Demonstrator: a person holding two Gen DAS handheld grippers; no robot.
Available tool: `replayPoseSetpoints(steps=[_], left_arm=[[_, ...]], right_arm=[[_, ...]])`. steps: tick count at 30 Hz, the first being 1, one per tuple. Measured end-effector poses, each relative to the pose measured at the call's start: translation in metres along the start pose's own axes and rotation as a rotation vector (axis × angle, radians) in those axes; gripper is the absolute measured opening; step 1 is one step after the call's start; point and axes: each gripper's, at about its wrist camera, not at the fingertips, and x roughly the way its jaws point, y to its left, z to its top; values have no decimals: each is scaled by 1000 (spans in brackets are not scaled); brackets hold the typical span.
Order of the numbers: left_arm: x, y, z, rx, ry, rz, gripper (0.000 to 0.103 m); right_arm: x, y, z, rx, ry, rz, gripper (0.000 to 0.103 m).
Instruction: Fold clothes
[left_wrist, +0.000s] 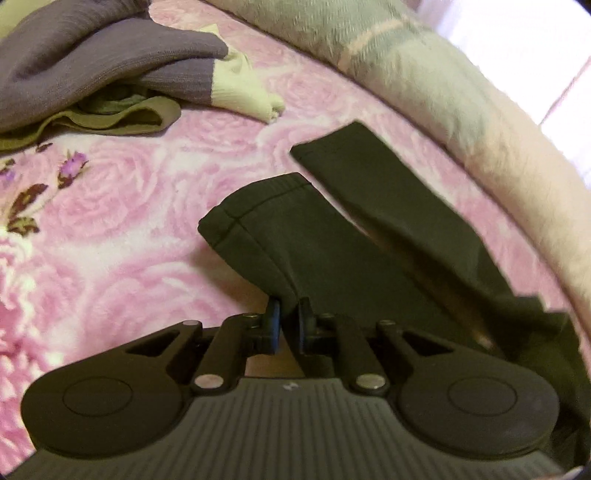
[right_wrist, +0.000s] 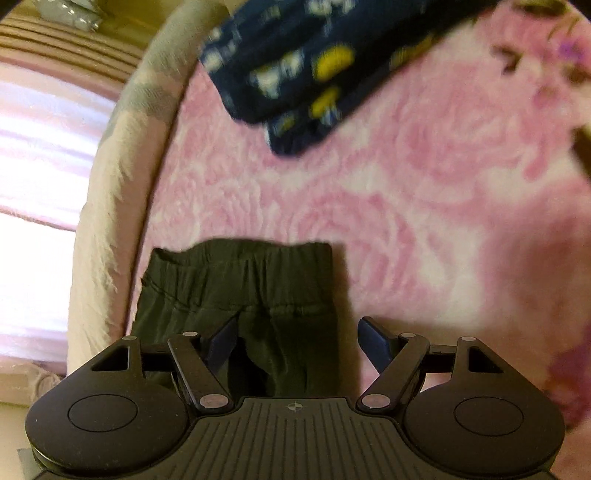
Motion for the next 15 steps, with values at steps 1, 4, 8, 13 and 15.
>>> replayPoseSetpoints(steps=[1,4,8,13,15], left_arm=[[-2,1,1,7,5,-1,7],[-21,4,7,46,-15,-22,7],[-66,25,19,60,-73,-24,7],[-121,76,12,76,-95,38,7],[-119,94,-2,95,-49,79,8]], right_arm=[[-1,3,-1,-17,-3,-5,29],[-9,14,-4,-69,-15,-15,11],[-66,22,-11,-97,-22,94,10],[-133,16,-41,-149,39,103,10],[-147,4,-59,-166,61,59,10]])
